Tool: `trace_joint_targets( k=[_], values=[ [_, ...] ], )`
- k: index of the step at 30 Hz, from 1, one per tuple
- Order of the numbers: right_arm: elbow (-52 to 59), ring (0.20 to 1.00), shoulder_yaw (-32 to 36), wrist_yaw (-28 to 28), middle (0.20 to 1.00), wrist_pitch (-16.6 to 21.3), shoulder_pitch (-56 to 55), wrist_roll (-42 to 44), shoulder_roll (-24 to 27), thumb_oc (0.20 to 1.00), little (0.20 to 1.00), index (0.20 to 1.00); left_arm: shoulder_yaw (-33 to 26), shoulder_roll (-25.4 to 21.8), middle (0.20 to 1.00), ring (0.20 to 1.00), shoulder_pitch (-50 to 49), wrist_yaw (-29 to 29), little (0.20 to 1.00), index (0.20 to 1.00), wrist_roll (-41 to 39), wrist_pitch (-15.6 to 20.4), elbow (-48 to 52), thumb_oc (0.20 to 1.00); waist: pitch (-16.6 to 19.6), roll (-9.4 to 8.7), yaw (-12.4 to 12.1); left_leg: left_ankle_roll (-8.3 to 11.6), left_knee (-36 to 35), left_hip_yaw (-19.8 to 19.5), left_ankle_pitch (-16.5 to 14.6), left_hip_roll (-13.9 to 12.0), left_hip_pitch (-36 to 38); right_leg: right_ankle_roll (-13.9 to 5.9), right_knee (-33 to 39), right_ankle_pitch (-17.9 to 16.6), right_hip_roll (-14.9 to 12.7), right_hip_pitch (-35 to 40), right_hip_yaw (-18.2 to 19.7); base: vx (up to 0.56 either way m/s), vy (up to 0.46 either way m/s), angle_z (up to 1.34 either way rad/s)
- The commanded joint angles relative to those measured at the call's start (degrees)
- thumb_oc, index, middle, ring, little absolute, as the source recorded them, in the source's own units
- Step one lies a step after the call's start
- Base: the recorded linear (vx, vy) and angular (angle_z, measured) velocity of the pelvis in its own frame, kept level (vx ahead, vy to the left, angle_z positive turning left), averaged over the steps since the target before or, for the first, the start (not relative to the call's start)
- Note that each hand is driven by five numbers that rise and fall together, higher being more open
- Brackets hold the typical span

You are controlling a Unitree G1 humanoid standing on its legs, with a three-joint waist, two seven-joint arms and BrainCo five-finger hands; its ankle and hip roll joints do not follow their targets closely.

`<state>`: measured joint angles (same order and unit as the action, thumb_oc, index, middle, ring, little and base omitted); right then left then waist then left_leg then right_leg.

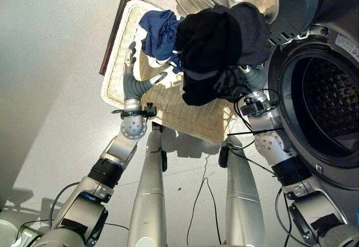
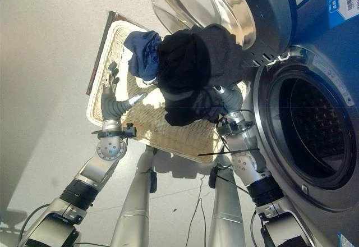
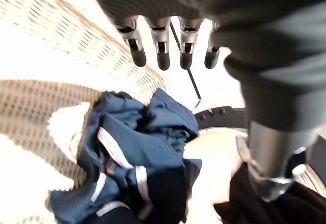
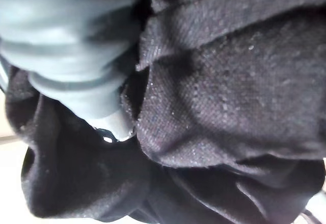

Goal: Put the clothes into the washing machine.

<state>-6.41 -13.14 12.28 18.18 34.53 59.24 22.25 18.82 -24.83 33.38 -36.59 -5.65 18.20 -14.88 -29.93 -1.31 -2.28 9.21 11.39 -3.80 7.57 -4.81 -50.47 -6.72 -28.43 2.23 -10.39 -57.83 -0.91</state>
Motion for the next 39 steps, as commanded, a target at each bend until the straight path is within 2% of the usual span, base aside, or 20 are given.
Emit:
trace_joint_targets(
  k=[1,7,14,18,21,25,27,31,34,39],
  values=[
    [11.8,0.2,3.4,4.3,0.2,5.4,0.6,3.2,-1.2,0.2,0.2,0.2,-2.3,-0.8,1.0,1.0,1.3,-2.0,1.0,1.0,1.8,2.5,1.9,1.0,0.1,-0.77,1.7,-4.22,1.1,0.5,0.4,5.5,-0.8,-1.97,14.7,-12.7,3.6,4.8,-6.9,0.0,0.0,0.0],
    [12.0,0.2,4.8,7.9,0.2,7.2,-0.1,7.0,-1.2,0.2,0.2,0.2,-2.6,-0.9,1.0,1.0,1.1,-2.4,1.0,1.0,1.3,2.7,0.1,1.0,0.1,-0.89,1.8,-4.0,1.0,0.6,0.3,5.2,-0.8,-2.16,14.8,-12.8,3.4,4.9,-6.9,0.0,0.0,0.0],
    [11.7,0.2,6.2,15.4,0.2,7.1,-0.3,20.0,-3.1,0.2,0.2,0.2,-2.4,-1.2,1.0,1.0,2.0,-3.3,1.0,1.0,0.6,1.7,-4.0,1.0,0.1,-1.33,2.1,-3.75,1.0,0.7,0.2,5.0,-0.6,-2.47,14.9,-12.9,3.4,5.2,-7.0,0.0,-0.002,0.02],
    [10.4,0.2,6.9,15.8,0.2,7.6,-0.2,23.7,-3.6,0.2,0.2,0.2,-2.0,-1.4,1.0,1.0,2.7,-4.2,1.0,1.0,0.2,1.3,-6.5,1.0,0.1,-1.31,2.3,-3.61,1.0,0.8,0.2,4.9,-0.4,-2.55,15.1,-13.0,3.3,5.4,-6.9,0.0,0.0,0.0],
    [7.3,0.2,7.9,17.0,0.2,7.8,0.3,28.2,-3.2,0.2,0.2,0.2,-1.7,-1.5,1.0,1.0,3.3,-4.9,1.0,1.0,0.3,2.5,-9.4,1.0,0.1,-1.3,2.3,-3.46,0.8,0.9,0.2,4.8,-0.2,-2.59,15.3,-13.1,3.3,5.6,-7.0,0.0,0.0,0.0],
    [1.3,0.2,9.4,19.3,0.2,7.8,0.5,33.3,-1.3,0.2,0.2,0.2,-0.9,-2.5,1.0,1.0,4.3,-5.7,1.0,1.0,-0.3,3.2,-12.6,1.0,0.1,-1.22,2.5,-3.27,0.8,1.0,0.2,4.6,0.0,-2.67,15.3,-13.2,3.3,5.7,-6.8,0.0,0.0,0.0],
    [-1.6,0.2,9.9,18.8,0.2,7.9,0.5,33.7,-0.4,0.2,0.2,0.2,-0.4,-2.8,1.0,1.0,4.9,-6.4,1.0,1.0,-0.1,3.2,-14.0,1.0,0.1,-1.35,2.7,-3.15,0.9,1.1,0.0,4.5,-0.2,-2.75,15.3,-13.2,3.3,5.6,-6.7,0.0,0.0,0.0],
    [-7.8,0.2,11.0,19.5,0.2,6.7,0.5,36.3,1.1,0.2,0.2,0.2,0.2,-3.2,1.0,1.0,5.5,-6.9,1.0,1.0,-0.4,4.0,-16.7,1.0,0.1,-1.56,2.9,-2.99,1.1,1.3,0.0,4.2,-0.1,-2.85,15.3,-13.4,3.4,5.7,-6.7,0.0,0.0,0.0],
    [-16.5,0.2,11.7,21.6,0.2,3.2,0.7,39.7,3.2,0.2,0.2,0.2,0.7,-3.2,1.0,1.0,6.7,-7.2,1.0,1.0,-0.5,5.1,-20.5,1.0,0.1,-1.76,3.1,-2.94,1.0,1.4,-0.1,4.1,0.1,-2.84,15.4,-13.5,3.5,5.9,-6.7,0.0,0.0,-0.02],
    [-22.4,0.2,12.0,22.2,0.2,1.7,0.6,42.1,4.4,0.2,0.2,0.2,1.2,-3.6,1.0,1.0,7.3,-7.2,1.0,1.0,-1.1,5.8,-23.1,1.0,0.1,-1.8,3.3,-2.81,0.9,1.5,-0.2,3.9,0.1,-2.82,15.5,-13.5,3.6,5.8,-6.6,0.0,0.0,-0.01]
  ],
)
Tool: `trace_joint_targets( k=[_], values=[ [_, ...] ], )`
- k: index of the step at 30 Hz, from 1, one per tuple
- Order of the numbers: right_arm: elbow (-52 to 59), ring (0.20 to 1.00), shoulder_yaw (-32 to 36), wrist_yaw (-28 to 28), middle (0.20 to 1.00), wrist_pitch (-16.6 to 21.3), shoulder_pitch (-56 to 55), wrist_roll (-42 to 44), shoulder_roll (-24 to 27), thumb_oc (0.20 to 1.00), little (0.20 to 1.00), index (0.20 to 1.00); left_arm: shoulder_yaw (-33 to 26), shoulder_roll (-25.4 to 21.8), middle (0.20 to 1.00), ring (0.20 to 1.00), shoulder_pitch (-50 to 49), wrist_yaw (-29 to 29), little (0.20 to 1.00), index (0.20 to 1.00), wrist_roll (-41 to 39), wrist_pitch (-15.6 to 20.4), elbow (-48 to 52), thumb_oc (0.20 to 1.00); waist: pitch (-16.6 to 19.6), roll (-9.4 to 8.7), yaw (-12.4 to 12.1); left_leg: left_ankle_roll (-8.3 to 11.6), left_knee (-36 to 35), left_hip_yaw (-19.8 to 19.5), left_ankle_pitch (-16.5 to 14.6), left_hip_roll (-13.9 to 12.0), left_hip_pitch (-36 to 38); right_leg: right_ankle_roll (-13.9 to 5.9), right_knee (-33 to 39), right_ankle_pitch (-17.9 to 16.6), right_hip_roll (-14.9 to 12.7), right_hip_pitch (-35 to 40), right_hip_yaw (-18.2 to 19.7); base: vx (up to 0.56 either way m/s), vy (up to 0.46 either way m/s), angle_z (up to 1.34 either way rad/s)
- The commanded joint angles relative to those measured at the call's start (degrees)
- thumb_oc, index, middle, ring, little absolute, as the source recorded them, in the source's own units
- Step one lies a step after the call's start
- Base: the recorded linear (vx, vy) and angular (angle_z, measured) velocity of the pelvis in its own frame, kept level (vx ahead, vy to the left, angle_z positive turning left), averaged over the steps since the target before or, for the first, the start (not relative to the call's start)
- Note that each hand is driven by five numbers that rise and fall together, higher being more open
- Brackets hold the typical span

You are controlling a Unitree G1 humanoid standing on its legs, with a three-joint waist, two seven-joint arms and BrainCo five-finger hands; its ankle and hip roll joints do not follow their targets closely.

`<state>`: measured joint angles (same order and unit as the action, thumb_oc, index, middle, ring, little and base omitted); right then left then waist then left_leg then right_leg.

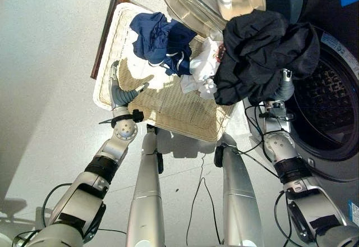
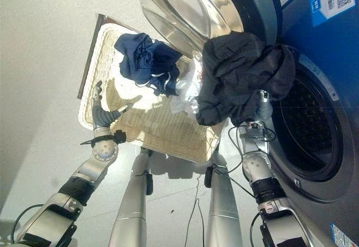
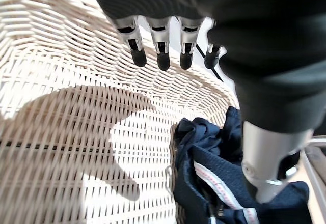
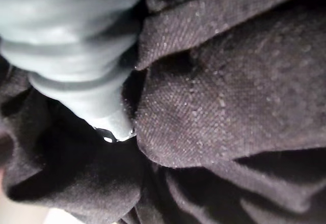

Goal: Put the clothes into the washing machine.

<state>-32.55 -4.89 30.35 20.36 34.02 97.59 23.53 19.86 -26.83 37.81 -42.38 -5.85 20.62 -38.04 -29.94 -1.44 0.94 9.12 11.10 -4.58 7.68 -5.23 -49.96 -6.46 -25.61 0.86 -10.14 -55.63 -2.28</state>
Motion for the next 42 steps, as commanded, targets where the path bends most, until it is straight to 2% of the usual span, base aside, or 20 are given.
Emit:
trace_joint_targets(
  k=[1,2,5,16,19,21,23,24,25,26,28,29,30,33,35,37,42],
  values=[
    [3.7,0.2,3.8,4.1,0.2,-0.4,1.1,3.8,3.2,0.2,0.2,0.2,0.2,-1.6,1.0,1.0,2.9,-1.4,1.0,1.0,-0.9,3.4,0.0,1.0,0.1,-1.67,0.0,-2.71,1.2,2.3,-0.3,4.3,-0.5,-3.08,12.6,-12.2,3.3,3.6,-5.2,0.0,0.0,0.0],
    [-1.9,0.2,3.7,3.1,0.2,-2.2,1.5,3.2,4.3,0.2,0.2,0.2,0.1,-2.0,1.0,1.0,3.7,-0.7,1.0,1.0,-1.5,4.1,-2.2,1.0,0.1,-1.65,0.3,-2.78,1.3,2.4,-0.2,4.3,-0.8,-2.94,12.5,-12.4,3.5,3.2,-5.0,0.0,0.0,0.0],
    [-6.2,0.2,3.4,3.2,0.2,-4.2,1.5,3.8,5.1,0.2,0.2,0.2,0.2,-2.2,1.0,1.0,4.1,-0.6,1.0,1.0,-1.9,4.5,-3.3,1.0,0.1,-1.73,0.4,-2.75,1.3,2.5,-0.4,4.1,-0.7,-2.84,12.5,-12.3,3.6,3.3,-4.9,0.0,0.003,-0.01],
    [-13.2,0.2,3.2,0.6,0.2,-8.4,3.0,2.6,5.6,0.2,0.2,0.2,0.3,-1.4,1.0,1.0,5.3,-0.7,1.0,1.0,-0.9,5.4,-5.9,1.0,0.1,-1.66,0.5,-2.88,1.2,2.3,0.2,4.2,-1.9,-2.56,12.8,-12.9,3.7,2.2,-4.7,0.0,0.0,-0.02],
    [-16.0,0.2,3.0,-1.4,0.2,-10.6,3.4,2.5,5.0,0.2,0.2,0.2,0.3,-1.1,1.0,1.0,5.5,-0.7,1.0,1.0,-0.9,5.7,-6.4,1.0,0.1,-1.48,0.4,-2.96,1.2,2.2,0.2,4.3,-2.1,-2.44,12.9,-12.9,3.7,2.0,-4.6,0.0,0.0,0.0],
    [-17.5,0.2,2.9,-3.5,0.2,-10.3,3.3,2.4,4.8,0.2,0.2,0.2,0.5,-0.7,1.0,1.0,5.2,-0.7,1.0,1.0,-0.5,6.2,-6.9,1.0,0.1,-1.44,0.2,-2.95,1.2,2.2,-0.3,4.2,-1.4,-2.47,12.8,-12.4,3.7,2.7,-4.6,0.0,0.0,0.0],
    [-18.7,0.2,3.4,-6.4,0.2,-8.9,3.9,2.6,4.5,0.2,0.2,0.2,0.7,-0.5,1.0,1.0,5.8,-1.1,1.0,1.0,-0.2,5.9,-7.0,1.0,0.1,-1.33,0.2,-2.98,1.2,2.2,0.3,4.2,-2.1,-2.36,12.9,-12.9,3.7,2.0,-4.6,0.0,0.0,0.0],
    [-21.2,0.2,4.7,-13.4,0.2,-4.9,4.9,3.5,5.2,0.2,0.2,0.2,1.3,-0.5,1.0,1.0,5.6,-1.0,1.0,1.0,-0.6,6.1,-7.4,1.0,0.1,-1.02,-0.1,-2.86,1.4,2.3,-0.5,3.9,-1.3,-2.37,12.7,-12.2,3.8,2.7,-4.6,0.0,0.0,0.0],
    [-22.0,0.2,5.6,-16.4,0.2,-3.3,5.7,3.5,6.1,0.2,0.2,0.2,1.4,-0.6,1.0,1.0,5.7,-0.9,1.0,1.0,-0.8,6.3,-7.7,1.0,0.1,-0.96,-0.1,-2.82,1.5,2.3,-0.6,3.9,-1.2,-2.38,12.6,-12.2,3.8,2.8,-4.6,0.0,0.0,0.0],
    [-23.9,0.2,7.5,-23.6,0.2,0.3,7.7,3.2,8.6,0.2,0.2,0.2,1.6,-1.1,1.0,1.0,5.7,-0.5,1.0,1.0,-1.2,6.8,-8.3,1.0,0.1,-0.83,-0.2,-2.75,1.8,2.2,-0.8,3.8,-1.0,-2.4,12.5,-12.1,3.8,3.0,-4.5,0.0,0.0,0.0],
    [-24.8,0.2,8.7,-27.4,0.2,3.4,8.6,2.8,9.9,0.2,0.2,0.2,1.6,-1.2,1.0,1.0,5.4,-0.5,1.0,1.0,-1.2,7.1,-8.5,1.0,0.1,-0.74,-0.3,-2.74,2.0,2.1,-1.1,3.7,-1.0,-2.41,12.5,-12.0,3.9,3.2,-4.5,0.0,-0.017,-0.01],
    [-25.6,0.2,10.5,-34.8,0.2,10.4,10.4,0.4,12.8,0.2,0.2,0.2,2.0,-1.5,1.0,1.0,4.3,-1.2,1.0,1.0,-0.8,7.3,-7.8,1.0,0.1,-0.81,-0.4,-2.84,2.3,2.0,-1.3,3.7,-1.2,-2.38,12.6,-12.2,4.0,3.3,-4.4,0.0,-0.038,-0.02],
    [-25.4,0.2,10.5,-36.8,0.2,11.9,10.6,-0.7,13.4,0.2,0.2,0.2,2.2,-1.6,1.0,1.0,3.9,-1.4,1.0,1.0,-0.7,7.2,-7.4,1.0,0.1,-0.78,-0.5,-2.85,2.4,1.9,-1.4,3.6,-1.2,-2.37,12.6,-12.1,4.1,3.4,-4.5,0.0,-0.056,-0.03],
    [-22.7,0.2,11.1,-51.9,0.2,21.9,14.7,-8.3,18.3,0.2,0.2,0.2,3.7,-2.7,1.0,1.0,3.4,-3.3,1.0,1.0,-0.9,6.0,-5.0,1.0,0.1,-1.15,-0.5,-2.81,1.8,1.6,-0.7,3.6,-2.2,-2.44,13.5,-13.2,4.2,2.8,-4.7,-0.03,-0.053,-0.03],
    [-19.8,0.2,10.4,-60.8,0.2,25.5,15.7,-15.9,22.8,0.2,0.2,0.2,4.3,-4.3,1.0,1.0,2.5,-3.5,1.0,1.0,-2.0,5.7,-3.8,1.0,0.1,-1.75,-0.5,-2.78,1.7,1.0,-1.1,3.6,-1.8,-2.49,13.9,-13.1,4.6,3.2,-4.6,0.0,-0.04,-0.05],
    [-18.8,0.2,11.4,-64.2,0.2,25.2,16.0,-19.8,26.2,0.2,0.2,0.2,4.1,-5.6,1.0,1.0,2.4,-3.0,1.0,1.0,-2.5,5.7,-3.6,1.0,0.1,-2.4,-0.1,-2.81,1.4,0.7,-0.7,3.6,-2.0,-2.46,14.5,-13.6,4.7,3.0,-4.5,-0.01,-0.011,-0.02],
    [-20.8,0.2,13.7,-63.1,0.2,23.1,14.2,-20.1,30.2,0.2,0.2,0.2,3.2,-7.2,1.0,1.0,2.3,-1.0,1.0,1.0,-2.8,6.0,-4.8,1.0,0.1,-3.65,0.1,-2.84,1.2,0.1,-1.2,3.5,-1.0,-2.55,14.8,-13.1,4.9,4.2,-4.4,0.0,-0.018,-0.01]
  ],
)
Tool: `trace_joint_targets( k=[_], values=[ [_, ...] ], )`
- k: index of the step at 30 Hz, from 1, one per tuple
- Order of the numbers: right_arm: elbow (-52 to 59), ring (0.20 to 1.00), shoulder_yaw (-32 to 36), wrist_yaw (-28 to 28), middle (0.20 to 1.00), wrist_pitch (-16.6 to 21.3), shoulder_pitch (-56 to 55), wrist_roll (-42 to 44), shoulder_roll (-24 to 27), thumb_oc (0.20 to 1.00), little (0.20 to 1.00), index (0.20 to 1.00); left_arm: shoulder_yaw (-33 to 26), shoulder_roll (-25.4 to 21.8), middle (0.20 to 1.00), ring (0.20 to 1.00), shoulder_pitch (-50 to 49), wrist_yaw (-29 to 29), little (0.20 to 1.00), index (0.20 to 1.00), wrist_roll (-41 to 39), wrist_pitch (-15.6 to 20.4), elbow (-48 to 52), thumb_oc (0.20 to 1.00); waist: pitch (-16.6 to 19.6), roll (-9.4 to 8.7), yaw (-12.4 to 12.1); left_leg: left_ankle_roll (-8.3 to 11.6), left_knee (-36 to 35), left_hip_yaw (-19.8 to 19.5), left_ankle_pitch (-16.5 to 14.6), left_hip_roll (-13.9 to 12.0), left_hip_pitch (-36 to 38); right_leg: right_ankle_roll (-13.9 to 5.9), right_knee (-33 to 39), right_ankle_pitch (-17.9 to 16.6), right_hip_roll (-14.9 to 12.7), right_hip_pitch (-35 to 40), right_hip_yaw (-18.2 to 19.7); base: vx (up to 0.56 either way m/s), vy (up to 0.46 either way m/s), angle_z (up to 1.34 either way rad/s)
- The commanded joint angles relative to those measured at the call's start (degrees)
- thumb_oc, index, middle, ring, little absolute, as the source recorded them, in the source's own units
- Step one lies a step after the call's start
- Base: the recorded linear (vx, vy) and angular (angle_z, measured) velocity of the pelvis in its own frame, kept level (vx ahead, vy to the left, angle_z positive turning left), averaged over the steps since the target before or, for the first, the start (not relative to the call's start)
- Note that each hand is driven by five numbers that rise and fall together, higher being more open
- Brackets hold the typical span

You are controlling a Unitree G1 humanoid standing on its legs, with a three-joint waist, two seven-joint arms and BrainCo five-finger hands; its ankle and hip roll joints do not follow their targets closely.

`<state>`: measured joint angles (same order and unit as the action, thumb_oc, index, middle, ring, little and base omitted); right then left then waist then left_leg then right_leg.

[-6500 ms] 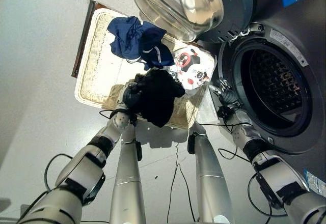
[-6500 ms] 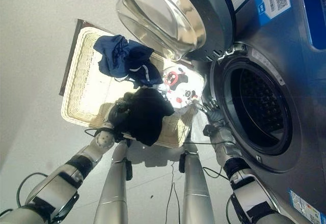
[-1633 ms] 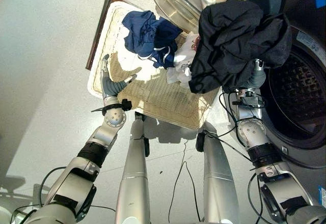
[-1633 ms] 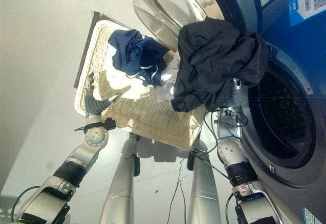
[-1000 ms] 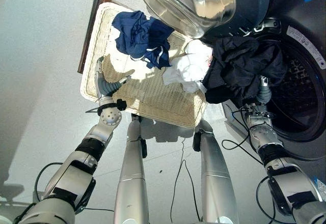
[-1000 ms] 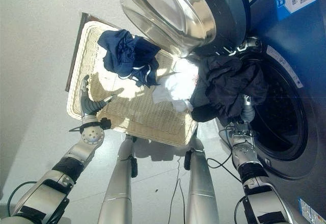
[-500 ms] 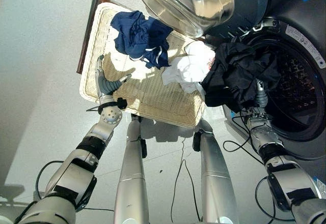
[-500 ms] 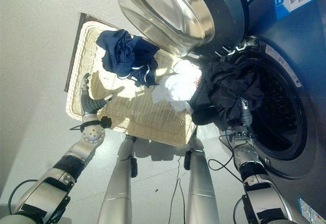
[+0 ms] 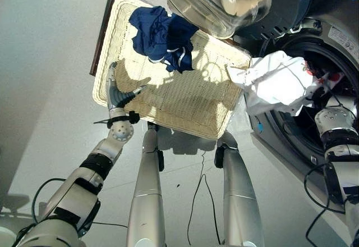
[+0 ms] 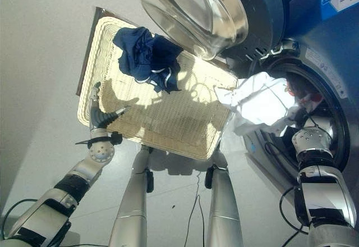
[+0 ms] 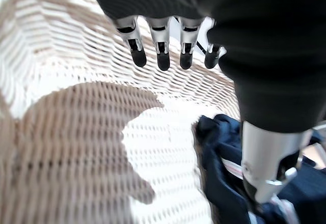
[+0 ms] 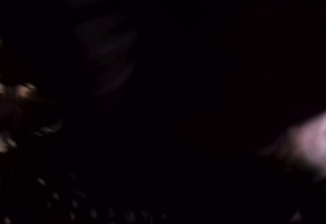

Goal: Put the clothes into the washing machine.

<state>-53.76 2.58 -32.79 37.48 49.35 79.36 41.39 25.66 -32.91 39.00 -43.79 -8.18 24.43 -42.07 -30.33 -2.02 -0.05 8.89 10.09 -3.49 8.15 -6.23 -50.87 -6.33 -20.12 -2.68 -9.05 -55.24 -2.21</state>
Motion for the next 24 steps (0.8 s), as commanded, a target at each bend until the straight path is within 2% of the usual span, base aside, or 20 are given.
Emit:
trace_joint_targets(
  k=[1,2,3,4,5,6,11,14,18,23,24],
  values=[
    [-0.2,0.2,6.3,0.5,0.2,5.2,-1.0,-1.2,12.7,0.2,0.2,0.2,-2.8,-1.3,1.0,1.0,1.5,0.9,1.0,1.0,-0.6,2.2,-1.0,1.0,0.5,-3.19,1.1,-2.63,2.3,-1.2,-1.7,4.6,-0.1,-2.65,9.3,-9.6,3.8,3.8,-4.5,0.0,0.0,0.0],
    [-0.3,0.2,6.4,0.7,0.2,5.0,-0.8,-0.9,12.8,0.2,0.2,0.2,-2.8,-1.4,1.0,1.0,1.8,0.9,1.0,1.0,-0.6,2.2,-1.0,1.0,0.5,-3.22,1.1,-2.67,2.2,-1.2,-1.2,4.7,-0.6,-2.57,9.4,-10.1,3.7,3.3,-4.6,0.0,0.0,0.0],
    [-1.4,0.2,6.3,4.1,0.2,2.7,-0.6,1.7,12.7,0.2,0.2,0.2,-2.7,-1.4,1.0,1.0,2.3,1.3,1.0,1.0,-0.6,2.1,-1.4,1.0,0.5,-3.2,1.0,-2.72,2.2,-1.3,-1.2,4.9,-0.6,-2.58,9.3,-10.0,3.5,3.4,-4.8,0.0,0.0,0.0],
    [-2.5,0.718,5.7,6.1,0.718,0.9,-0.7,2.9,12.7,0.718,0.718,0.718,-2.7,-1.4,1.0,1.0,2.5,1.7,1.0,1.0,-0.6,2.1,-1.7,1.0,0.5,-3.11,0.8,-2.76,2.3,-1.4,-1.7,5.0,-0.2,-2.62,9.3,-9.6,3.5,3.8,-4.9,0.0,0.0,0.0],
    [-2.7,1.0,5.5,7.0,1.0,0.2,-0.5,3.2,12.6,1.0,1.0,1.0,-2.7,-1.5,1.0,1.0,2.9,1.8,1.0,1.0,-0.6,2.2,-1.8,1.0,0.5,-3.1,0.8,-2.83,2.3,-1.5,-1.2,5.3,-0.7,-2.53,9.4,-10.1,3.4,3.3,-4.9,0.0,0.0,0.0],
    [-3.4,1.0,4.9,8.8,1.0,-1.6,-0.2,3.7,12.4,1.0,1.0,1.0,-2.6,-1.5,1.0,1.0,3.3,2.0,1.0,1.0,-0.5,2.0,-1.8,1.0,0.5,-2.96,0.7,-2.89,2.2,-1.6,-1.2,5.5,-0.8,-2.54,9.5,-10.1,3.2,3.2,-5.0,0.0,0.0,0.0],
    [-6.4,1.0,2.8,10.3,1.0,-4.0,0.1,4.0,11.2,1.0,1.0,1.0,-1.8,-1.4,1.0,1.0,4.6,2.4,1.0,1.0,-0.7,1.7,-2.0,1.0,0.5,-2.36,0.2,-3.05,2.1,-1.6,-1.1,5.9,-0.9,-2.54,9.5,-10.2,2.8,3.0,-5.5,0.01,-0.014,0.06],
    [-7.5,1.0,1.0,8.5,1.0,-5.1,1.2,1.7,10.8,1.0,1.0,1.0,-1.2,-1.3,1.0,1.0,5.6,2.7,1.0,1.0,-1.3,1.2,-2.2,1.0,0.5,-2.07,0.1,-3.06,2.0,-1.6,-1.1,6.1,-1.0,-2.56,9.6,-10.3,2.6,2.9,-5.6,0.0,-0.002,0.01],
    [-8.3,1.0,-1.0,3.5,1.0,-6.3,2.0,-4.0,11.2,1.0,1.0,1.0,-0.7,-1.2,1.0,1.0,5.7,2.9,1.0,1.0,-1.3,1.2,-2.0,1.0,0.5,-2.1,0.1,-3.1,2.0,-1.5,-1.1,6.1,-1.0,-2.69,9.8,-10.4,2.6,3.0,-5.7,0.0,0.0,0.0],
    [-8.6,1.0,-4.2,-5.9,1.0,-7.6,3.1,-14.2,11.8,1.0,1.0,1.0,-0.1,-1.0,1.0,1.0,5.5,2.4,1.0,1.0,-1.0,1.2,-1.6,1.0,0.5,-2.21,-0.1,-3.15,2.0,-1.4,-1.6,5.9,-0.7,-2.87,9.8,-10.0,2.7,3.5,-5.8,0.0,0.0,0.0],
    [-8.3,1.0,-5.4,-9.2,1.0,-9.0,4.2,-18.4,12.5,1.0,1.0,1.0,0.1,-1.2,1.0,1.0,6.0,2.2,1.0,1.0,-1.1,1.0,-1.5,1.0,0.5,-2.32,0.1,-3.21,2.1,-1.5,-1.2,6.1,-1.6,-2.84,9.9,-10.5,2.7,2.7,-5.8,0.0,0.0,0.0]
  ],
)
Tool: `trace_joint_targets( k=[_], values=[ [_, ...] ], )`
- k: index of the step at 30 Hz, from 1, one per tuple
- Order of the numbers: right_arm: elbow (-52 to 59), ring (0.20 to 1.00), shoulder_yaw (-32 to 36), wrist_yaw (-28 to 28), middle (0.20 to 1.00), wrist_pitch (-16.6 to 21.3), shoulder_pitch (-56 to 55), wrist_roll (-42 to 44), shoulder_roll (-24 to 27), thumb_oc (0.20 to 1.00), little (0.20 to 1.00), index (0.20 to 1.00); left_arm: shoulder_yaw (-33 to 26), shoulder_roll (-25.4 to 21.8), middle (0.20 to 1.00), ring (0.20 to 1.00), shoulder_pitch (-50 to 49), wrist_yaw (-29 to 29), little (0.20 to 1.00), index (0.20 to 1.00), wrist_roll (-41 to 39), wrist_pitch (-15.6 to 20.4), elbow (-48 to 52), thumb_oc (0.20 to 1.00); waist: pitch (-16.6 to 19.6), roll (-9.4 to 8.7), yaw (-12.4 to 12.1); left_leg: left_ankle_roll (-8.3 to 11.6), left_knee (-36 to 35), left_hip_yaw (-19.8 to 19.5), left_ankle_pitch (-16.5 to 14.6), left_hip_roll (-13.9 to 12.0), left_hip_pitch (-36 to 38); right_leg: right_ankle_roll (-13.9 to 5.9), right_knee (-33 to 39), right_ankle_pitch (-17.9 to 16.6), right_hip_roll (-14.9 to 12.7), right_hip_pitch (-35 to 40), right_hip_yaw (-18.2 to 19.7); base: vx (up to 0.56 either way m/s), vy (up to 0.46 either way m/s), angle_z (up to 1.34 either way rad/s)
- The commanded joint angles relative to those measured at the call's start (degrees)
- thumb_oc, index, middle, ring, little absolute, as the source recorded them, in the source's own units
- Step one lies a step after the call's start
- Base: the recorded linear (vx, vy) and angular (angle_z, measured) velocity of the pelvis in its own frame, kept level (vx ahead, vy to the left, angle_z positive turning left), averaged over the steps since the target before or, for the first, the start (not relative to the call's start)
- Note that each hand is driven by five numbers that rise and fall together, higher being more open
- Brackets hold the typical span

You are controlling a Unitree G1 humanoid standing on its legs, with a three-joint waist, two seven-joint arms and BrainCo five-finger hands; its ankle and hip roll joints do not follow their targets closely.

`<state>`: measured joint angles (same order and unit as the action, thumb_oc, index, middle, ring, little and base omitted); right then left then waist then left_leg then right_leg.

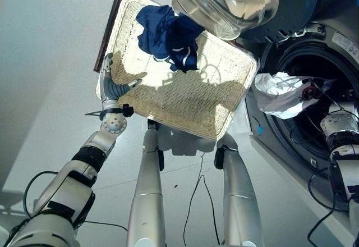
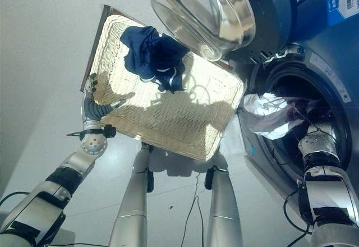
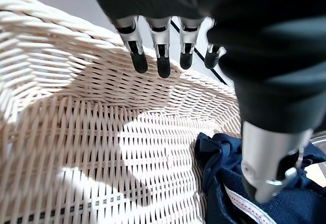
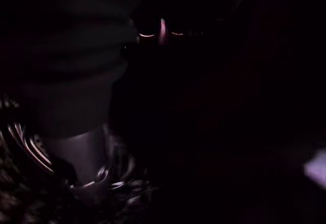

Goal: Put the clothes into the washing machine.

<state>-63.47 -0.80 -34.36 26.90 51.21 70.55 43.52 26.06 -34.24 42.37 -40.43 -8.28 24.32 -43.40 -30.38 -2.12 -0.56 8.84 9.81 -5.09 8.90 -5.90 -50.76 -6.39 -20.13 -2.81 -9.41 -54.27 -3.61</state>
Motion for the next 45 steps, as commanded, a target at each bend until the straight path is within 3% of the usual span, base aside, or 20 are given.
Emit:
trace_joint_targets(
  k=[1,5,12,19,24,33,45],
  values=[
    [1.4,1.0,-2.7,-9.6,1.0,1.2,2.6,-12.3,10.4,1.0,1.0,1.0,-0.2,0.1,1.0,1.0,2.8,-1.2,1.0,1.0,-1.0,1.0,-0.1,1.0,0.6,-2.23,0.6,-3.21,2.5,0.1,-2.0,5.8,-1.8,-2.76,9.8,-10.3,3.1,1.5,-4.4,0.0,0.0,0.0],
    [1.0,1.0,-5.6,-16.8,1.0,-1.1,3.3,-19.9,11.2,1.0,1.0,1.0,0.2,0.3,1.0,1.0,2.7,-1.2,1.0,1.0,-1.2,0.9,-0.1,1.0,0.6,-2.05,0.4,-3.22,2.7,0.2,-2.6,5.6,-1.2,-2.86,9.6,-9.6,3.2,2.2,-4.4,0.0,0.0,0.0],
    [5.2,1.0,-9.2,-23.0,1.0,-4.2,3.7,-36.4,9.7,1.0,1.0,1.0,0.3,1.0,1.0,1.0,3.2,-1.7,1.0,1.0,-1.3,0.2,0.2,1.0,0.6,-1.55,0.7,-3.44,3.0,0.4,-2.7,5.8,-1.6,-2.89,9.1,-9.4,3.2,1.4,-4.2,0.0,0.01,0.0],
    [8.0,1.0,-12.6,-23.9,1.0,-7.1,1.1,-52.4,6.9,1.0,1.0,1.0,0.6,2.2,1.0,1.0,3.5,-2.5,1.0,1.0,-0.3,0.5,0.3,1.0,0.6,-0.73,0.8,-3.71,3.2,1.1,-2.7,6.1,-2.3,-2.93,8.6,-9.2,2.9,0.6,-4.1,0.0,0.019,-0.02],
    [11.7,1.0,-15.1,-24.9,1.0,-10.1,-2.2,-59.2,4.9,1.0,1.0,1.0,0.4,2.8,1.0,1.0,3.1,-3.8,1.0,1.0,0.4,0.6,0.8,1.0,0.6,-0.4,1.3,-3.77,3.4,1.5,-2.7,6.2,-3.0,-2.94,8.2,-9.0,2.9,-0.4,-3.8,0.0,0.0,0.0],
    [13.3,1.0,-16.4,-24.9,1.0,-11.5,-6.3,-64.1,3.1,1.0,1.0,1.0,-0.1,3.3,1.0,1.0,2.8,-4.7,1.0,1.0,1.7,0.9,1.4,1.0,0.6,-0.4,1.9,-3.91,3.5,2.1,-2.7,6.0,-3.6,-3.1,7.8,-9.2,3.0,-1.3,-3.6,0.0,-0.002,0.03],
    [14.1,1.0,-19.6,-23.1,1.0,-10.5,-8.5,-68.0,2.1,1.0,1.0,1.0,-0.1,3.7,1.0,1.0,3.2,-4.9,1.0,1.0,2.8,0.6,1.2,1.0,0.6,-0.64,2.3,-3.8,3.6,2.2,-2.4,5.7,-4.0,-3.15,7.4,-9.1,3.1,-1.9,-3.4,0.0,0.0,0.0]
  ],
)
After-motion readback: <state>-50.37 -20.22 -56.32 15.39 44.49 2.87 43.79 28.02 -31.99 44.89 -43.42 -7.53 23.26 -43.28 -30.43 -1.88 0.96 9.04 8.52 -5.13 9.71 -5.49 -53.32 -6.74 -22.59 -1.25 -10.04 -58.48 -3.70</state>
